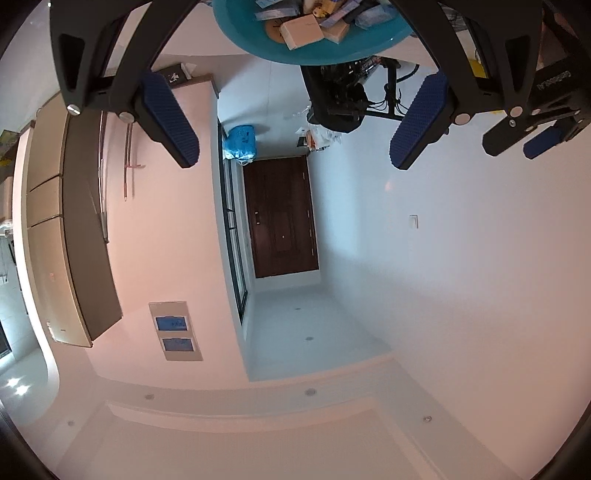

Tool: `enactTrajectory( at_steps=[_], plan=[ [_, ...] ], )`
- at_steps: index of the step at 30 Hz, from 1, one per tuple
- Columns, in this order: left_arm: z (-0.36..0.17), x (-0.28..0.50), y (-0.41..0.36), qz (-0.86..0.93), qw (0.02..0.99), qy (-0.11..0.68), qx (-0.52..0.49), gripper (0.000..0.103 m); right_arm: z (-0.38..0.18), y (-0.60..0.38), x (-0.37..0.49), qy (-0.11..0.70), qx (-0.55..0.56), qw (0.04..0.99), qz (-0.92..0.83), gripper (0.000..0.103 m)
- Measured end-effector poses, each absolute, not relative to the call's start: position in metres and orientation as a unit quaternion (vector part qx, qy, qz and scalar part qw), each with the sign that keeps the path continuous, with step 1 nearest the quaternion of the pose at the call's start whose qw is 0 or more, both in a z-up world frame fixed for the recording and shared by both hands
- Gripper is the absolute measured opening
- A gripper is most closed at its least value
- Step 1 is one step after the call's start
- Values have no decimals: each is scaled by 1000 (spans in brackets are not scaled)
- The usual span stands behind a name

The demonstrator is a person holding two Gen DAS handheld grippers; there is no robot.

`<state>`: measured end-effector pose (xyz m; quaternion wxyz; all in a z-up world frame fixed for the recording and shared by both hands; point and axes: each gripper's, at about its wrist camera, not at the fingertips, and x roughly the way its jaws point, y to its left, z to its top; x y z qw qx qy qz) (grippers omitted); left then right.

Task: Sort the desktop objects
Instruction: 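Raise both open grippers up and back away from the basin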

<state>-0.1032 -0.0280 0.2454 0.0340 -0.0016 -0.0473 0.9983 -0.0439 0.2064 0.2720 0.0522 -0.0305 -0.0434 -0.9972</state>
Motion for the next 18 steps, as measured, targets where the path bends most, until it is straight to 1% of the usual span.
enactTrajectory(
  at_steps=[9,18],
  plan=[
    [263,-64,-24,999,35,-37,16,103,291,192,-3,-8,-41,62,-997,103],
    [276,-18,-27,998,33,-40,26,103,302,195,38,-10,-48,66,-997,103]
  ],
)
